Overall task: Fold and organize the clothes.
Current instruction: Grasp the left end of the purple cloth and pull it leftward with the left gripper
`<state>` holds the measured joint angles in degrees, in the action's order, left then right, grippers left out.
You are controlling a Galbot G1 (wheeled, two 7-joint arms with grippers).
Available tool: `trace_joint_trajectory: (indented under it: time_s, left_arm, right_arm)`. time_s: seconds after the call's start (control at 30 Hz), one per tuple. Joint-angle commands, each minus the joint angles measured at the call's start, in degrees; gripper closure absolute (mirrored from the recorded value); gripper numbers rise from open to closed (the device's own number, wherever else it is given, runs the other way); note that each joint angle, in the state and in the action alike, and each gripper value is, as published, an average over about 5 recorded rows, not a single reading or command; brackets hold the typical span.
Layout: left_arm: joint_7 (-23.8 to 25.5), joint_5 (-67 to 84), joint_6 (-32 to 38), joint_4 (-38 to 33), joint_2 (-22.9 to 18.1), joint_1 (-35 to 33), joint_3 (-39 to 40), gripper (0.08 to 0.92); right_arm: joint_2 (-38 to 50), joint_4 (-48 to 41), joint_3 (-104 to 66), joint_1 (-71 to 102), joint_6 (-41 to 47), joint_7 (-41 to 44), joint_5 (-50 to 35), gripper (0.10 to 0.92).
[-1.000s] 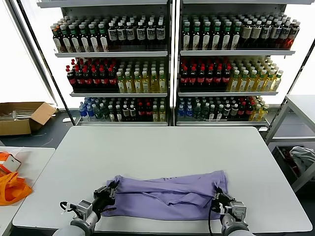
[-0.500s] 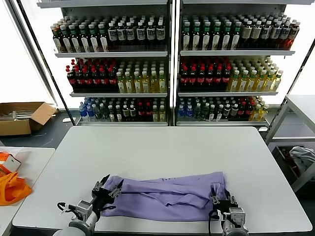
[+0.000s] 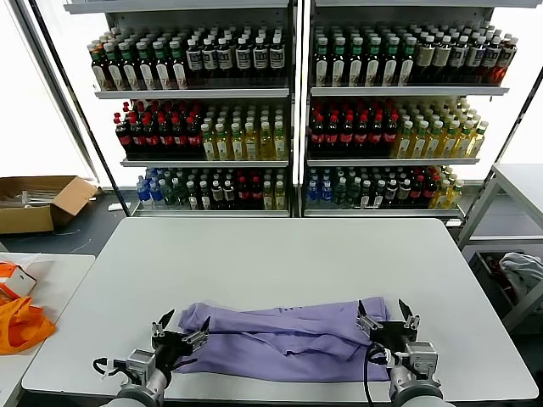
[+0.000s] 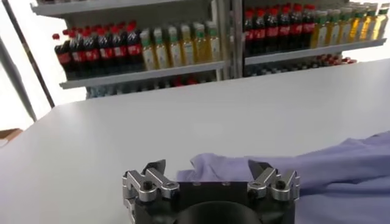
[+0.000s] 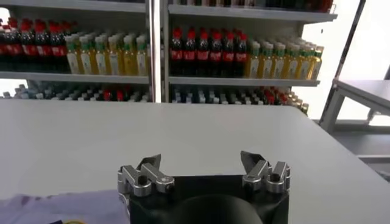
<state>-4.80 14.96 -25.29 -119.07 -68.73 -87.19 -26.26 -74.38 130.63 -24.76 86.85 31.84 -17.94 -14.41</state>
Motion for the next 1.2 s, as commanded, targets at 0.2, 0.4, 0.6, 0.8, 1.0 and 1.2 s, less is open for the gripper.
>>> trace_joint_trajectory:
  time_s: [0.2,0.4,0.6,0.8,1.0,1.2]
  left_arm:
    - [-3.1,5.9,-2.4,2.4,-2.1,-0.1,-0.4,0.177]
    - [-2.6,6.4,-2.6,3.7,-2.3,-0.3,-0.5,0.177]
    - [-1.7,6.7,-2.0,3.9,-2.3,-0.7,-0.3,0.224]
    - [-1.5,6.5,-1.1,4.0,-2.3,-0.5,-0.3,0.395]
    - [-0.9,5.3,-0.3,4.3,-2.2,-0.5,-0.5,0.569]
    - [-0.9,3.5,1.0,4.7,-1.7,-0.4,-2.4,0.742]
  right_arm:
    - [0.4,2.6,0.4,0.0,-0.3,0.4,0.1,0.203]
    - [0.5,2.5,1.0,-0.1,-0.4,0.4,0.2,0.203]
    - [0.6,2.4,1.1,-0.5,-0.4,0.3,0.2,0.203]
    - [0.6,2.2,1.2,-0.5,-0.4,0.3,0.2,0.203]
    - [0.6,2.1,1.1,-1.0,-0.4,0.1,0.2,0.203]
    - [0.8,1.9,1.2,-1.4,-0.3,-0.1,0.1,0.203]
